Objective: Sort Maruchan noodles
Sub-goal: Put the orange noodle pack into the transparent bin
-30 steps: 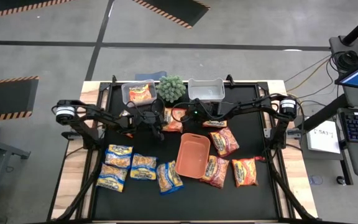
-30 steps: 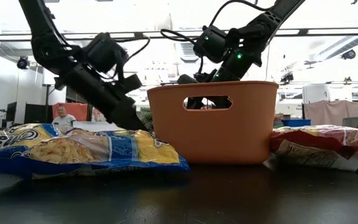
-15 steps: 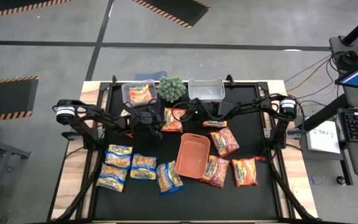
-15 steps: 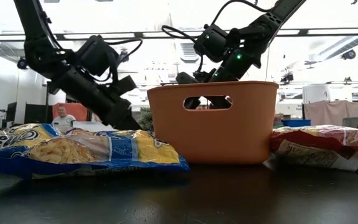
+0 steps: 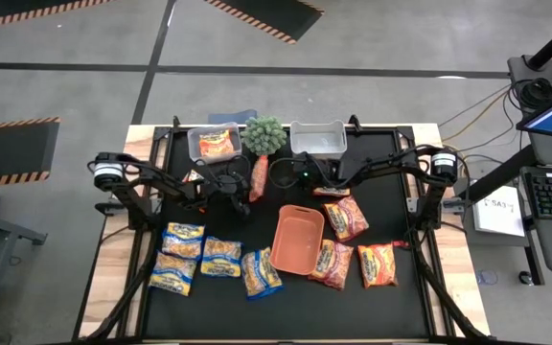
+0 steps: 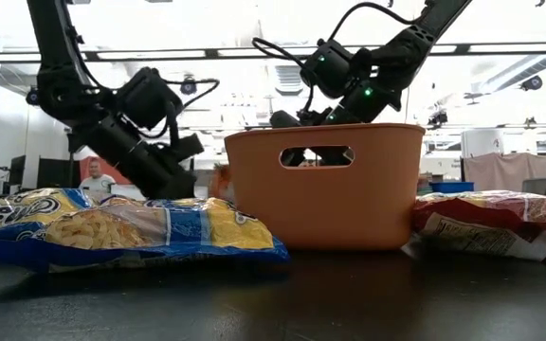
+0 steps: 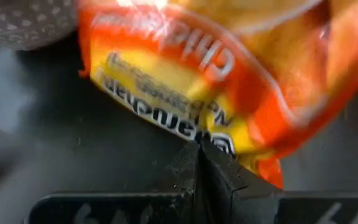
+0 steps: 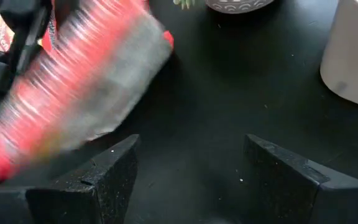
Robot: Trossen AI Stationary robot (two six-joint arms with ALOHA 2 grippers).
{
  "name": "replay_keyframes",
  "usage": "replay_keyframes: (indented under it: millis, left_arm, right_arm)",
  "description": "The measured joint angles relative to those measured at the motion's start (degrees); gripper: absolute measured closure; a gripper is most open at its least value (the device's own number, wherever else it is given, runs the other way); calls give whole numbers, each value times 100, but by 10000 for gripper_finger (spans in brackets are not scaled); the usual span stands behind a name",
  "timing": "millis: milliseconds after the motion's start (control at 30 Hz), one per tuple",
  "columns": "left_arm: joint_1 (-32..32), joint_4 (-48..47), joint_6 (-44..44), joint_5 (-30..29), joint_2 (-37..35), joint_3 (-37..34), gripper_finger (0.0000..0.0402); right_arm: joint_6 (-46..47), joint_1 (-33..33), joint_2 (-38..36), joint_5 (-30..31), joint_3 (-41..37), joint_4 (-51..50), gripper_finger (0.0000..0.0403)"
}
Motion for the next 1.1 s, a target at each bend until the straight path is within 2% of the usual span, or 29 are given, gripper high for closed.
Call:
replay_keyframes:
  millis: [700,933,1100]
  left_arm:
    - [-5,142,-219,-34,-10,-64,401]
    - [-103,1522,-235,861,-23,-64,401]
    - [-100,2240,105,852,82,-49,401]
  right_arm:
    - [-7,0,-2,-339,43,232,129]
    - [-47,-53,-61,-343,43,-117,129]
    - [-105,-79,-92,-341,43,-155,129]
